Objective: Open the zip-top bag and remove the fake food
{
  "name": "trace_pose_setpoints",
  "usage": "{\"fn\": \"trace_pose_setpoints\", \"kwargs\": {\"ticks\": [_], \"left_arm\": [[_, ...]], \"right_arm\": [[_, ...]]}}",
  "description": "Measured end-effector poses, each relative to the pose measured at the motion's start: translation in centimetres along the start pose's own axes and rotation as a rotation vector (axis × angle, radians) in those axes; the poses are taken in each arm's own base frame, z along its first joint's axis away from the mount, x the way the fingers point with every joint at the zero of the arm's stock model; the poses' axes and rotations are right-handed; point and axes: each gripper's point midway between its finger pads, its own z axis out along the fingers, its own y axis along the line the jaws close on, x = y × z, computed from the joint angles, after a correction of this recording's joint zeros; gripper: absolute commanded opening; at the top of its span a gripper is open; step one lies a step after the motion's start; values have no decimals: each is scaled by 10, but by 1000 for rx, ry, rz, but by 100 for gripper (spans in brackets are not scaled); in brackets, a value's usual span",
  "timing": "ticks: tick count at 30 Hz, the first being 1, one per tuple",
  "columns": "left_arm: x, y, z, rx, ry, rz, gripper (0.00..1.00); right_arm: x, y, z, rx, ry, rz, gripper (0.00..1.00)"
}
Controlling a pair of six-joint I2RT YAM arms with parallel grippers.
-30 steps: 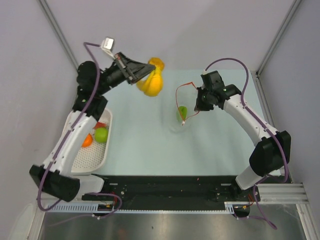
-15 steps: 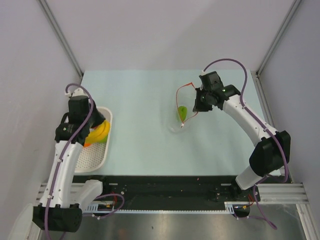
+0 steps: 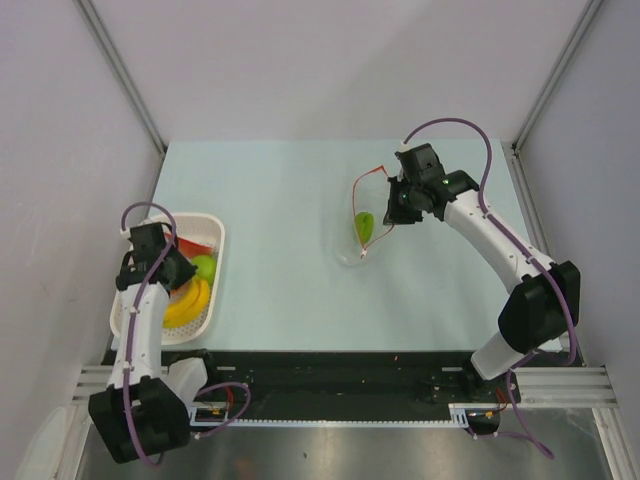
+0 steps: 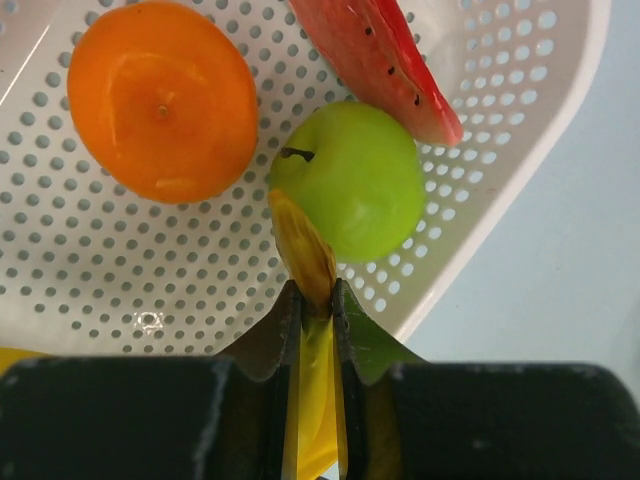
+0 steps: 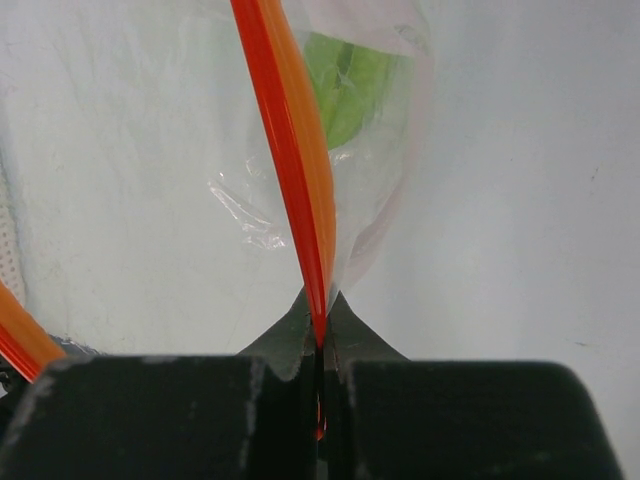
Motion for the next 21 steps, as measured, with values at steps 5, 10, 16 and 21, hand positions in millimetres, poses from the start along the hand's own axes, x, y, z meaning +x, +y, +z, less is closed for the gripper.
{"fn": "trace_pose_setpoints", "kwargs": {"ticks": [5,10,16,21], "left_arm": [[6,-1,25,10,46,-38,13],[22,5,39,-5,70,-60,34],[16,12,39,-44,34,-83,70],[3,8,25,-35,-12,-96,63]], "right_arm": [[0,0,0,-2,0,-1,0],[-1,3,0,-9,-4,-4,0],[1,5,1,-14,0,-8,0],[2,9,1,-23,2,-15,0]]}}
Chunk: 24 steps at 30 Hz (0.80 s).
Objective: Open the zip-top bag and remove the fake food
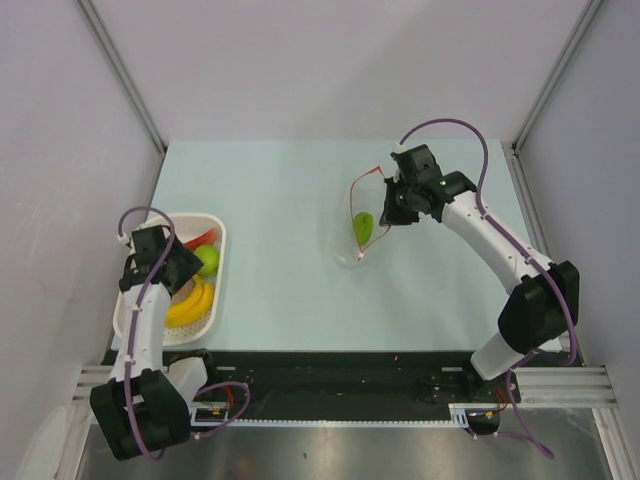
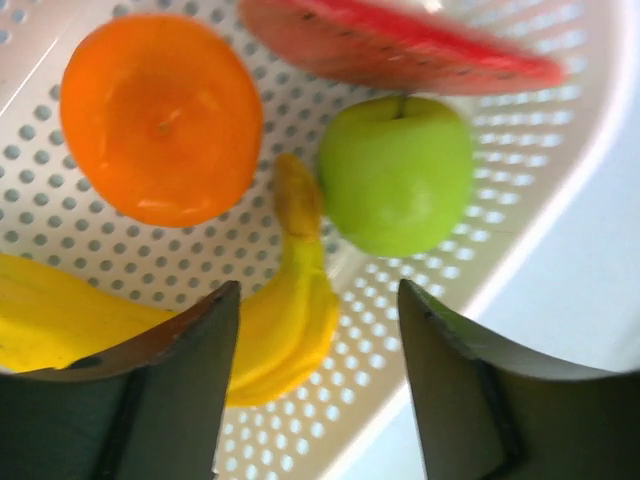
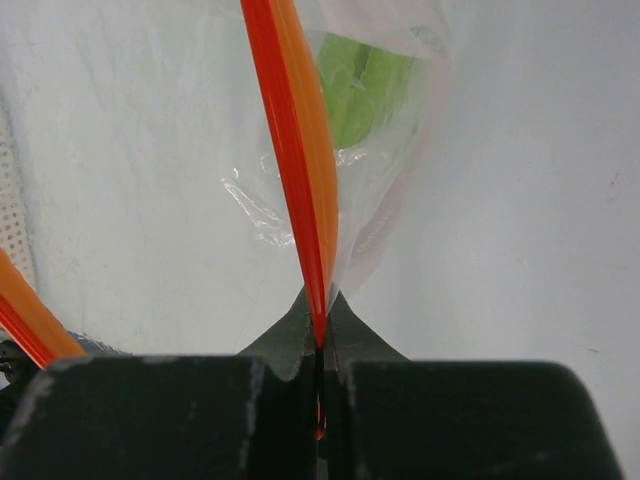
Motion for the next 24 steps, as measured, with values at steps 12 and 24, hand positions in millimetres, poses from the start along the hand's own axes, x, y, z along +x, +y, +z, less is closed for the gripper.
{"fn": "trace_pose_setpoints", "kwargs": {"ticks": [12,24], "left_arm": [[9,-240,-148,819,-48,266,46],[88,-395,-228,1148,82,468,17]], "right_arm": [[5,14,1,-28,5,-28,0],[12,43,-2,-122,21,-23,0]]}}
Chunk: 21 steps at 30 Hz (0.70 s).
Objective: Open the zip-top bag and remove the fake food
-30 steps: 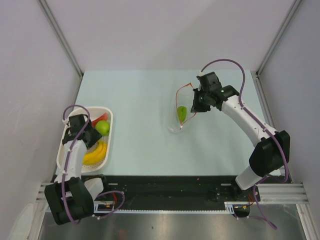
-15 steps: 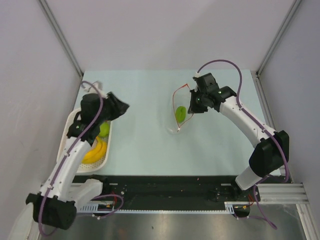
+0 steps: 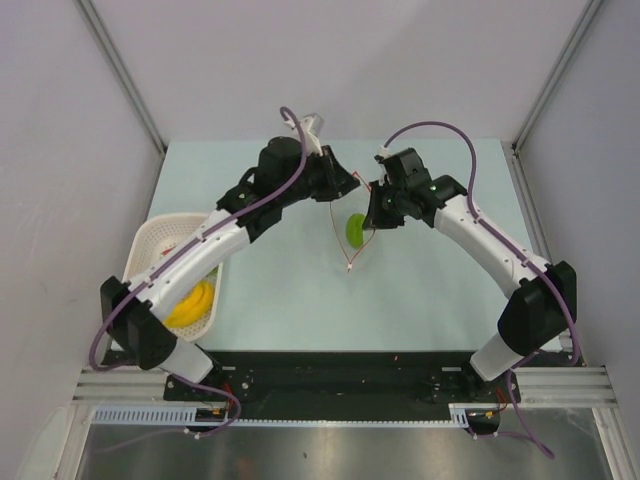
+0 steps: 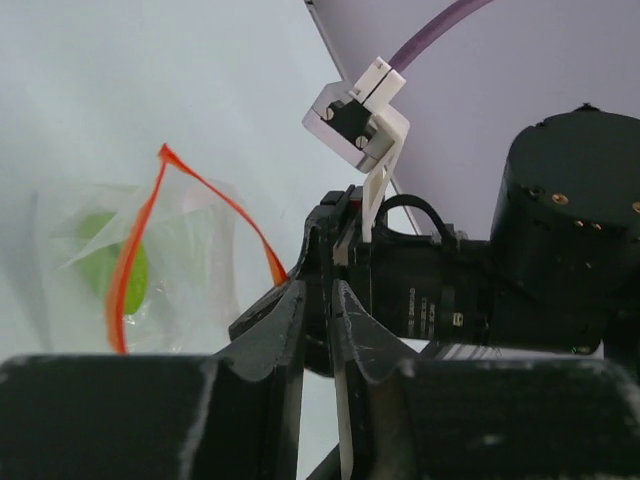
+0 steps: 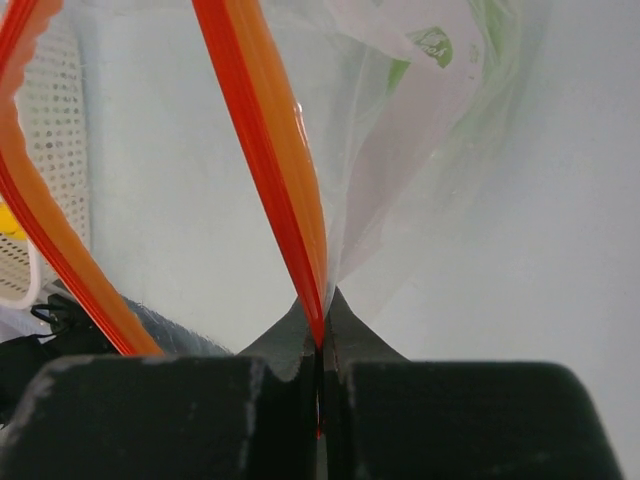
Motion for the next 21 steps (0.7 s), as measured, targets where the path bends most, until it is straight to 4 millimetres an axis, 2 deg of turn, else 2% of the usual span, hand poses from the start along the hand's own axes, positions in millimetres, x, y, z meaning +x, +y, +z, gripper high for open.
{"fn": "trace_pose_setpoints", "kwargs": {"ticks": [5,13,18,21], "left_arm": [[19,5,27,-46,67,-22,10],[71,61,53,-308,209,-107,8],[82,80,69,-453,238,-148,9],[80,79,77,-512,231,-176,9]], "right_arm": [[0,2,-1,-12,2,16,0],[-2,3,-4,-16,-6,37,0],[-2,4,-4,-18,-5,41,0],[0,7,-4,-22,-2,37,0]]}}
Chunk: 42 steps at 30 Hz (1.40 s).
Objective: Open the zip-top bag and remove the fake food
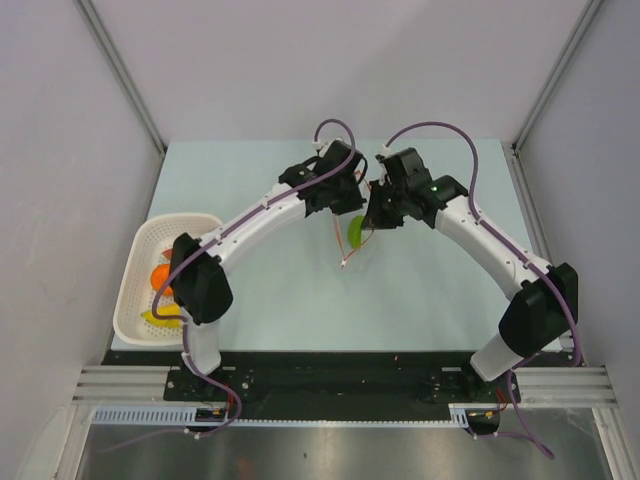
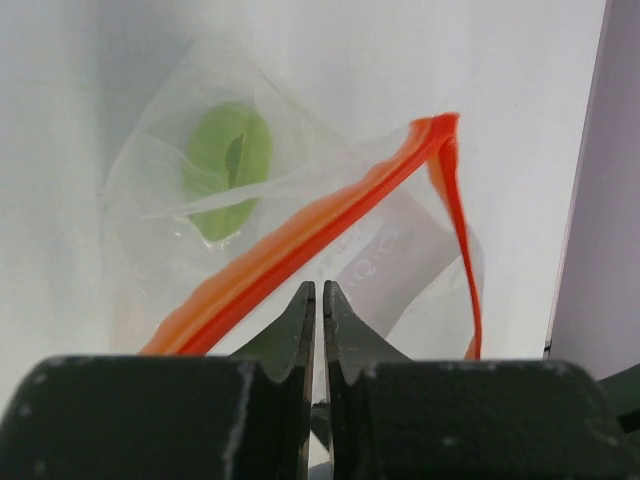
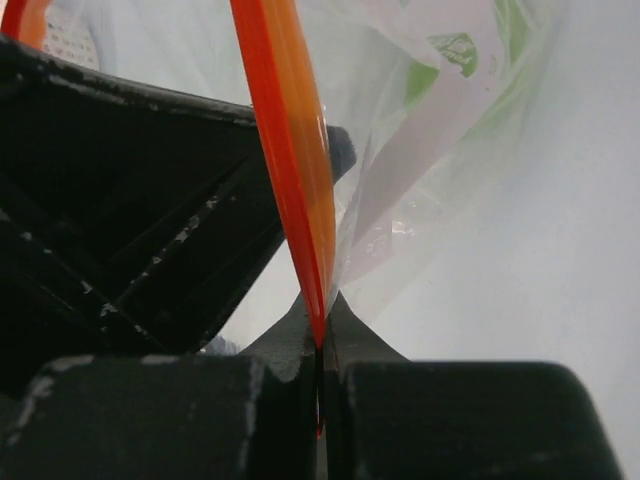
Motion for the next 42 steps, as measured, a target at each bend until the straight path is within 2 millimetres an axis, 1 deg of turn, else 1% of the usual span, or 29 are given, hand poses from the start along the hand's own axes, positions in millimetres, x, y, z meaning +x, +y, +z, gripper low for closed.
{"fn": "trace_pose_setpoints", "kwargs": {"ticks": [3,9,13,14,17,19,23,28,30,33,34,39,42], "left_arm": [[1,-1,-3,-31,6,-40,10],[4,4,-6,-67,14,-75,11],[9,6,3,-80,25,-78,10],[10,7,7,-80,24,-74,15],[16,12,18,-77,17,-35,21],[18,18,26,-80,4,-8,23],[27,32,39,-99,0,56,31],[25,26,53,-60,-15,108,40],[28,25,61,-48,-8,124,41],[37,26,76,-39,16,152,43],[42,28,81,-39,30,163,49],[59,39,101,-56,77,216,63],[66,44,108,-66,95,244,66]], "right_arm": [[3,4,0,-6,5,-9,0],[5,7,1,-11,8,-15,0],[4,7,1,-14,6,-11,0],[4,8,1,-16,7,-8,0],[3,5,0,-9,5,2,0],[1,2,0,-5,4,9,0],[-3,-6,-1,2,-1,28,0],[-6,-14,-3,14,2,42,0],[-5,-18,-4,25,8,45,0],[-3,-25,-5,42,20,56,0],[-3,-28,-5,47,22,60,0],[-5,-38,-7,66,23,80,0],[-6,-42,-7,71,23,87,0]]}}
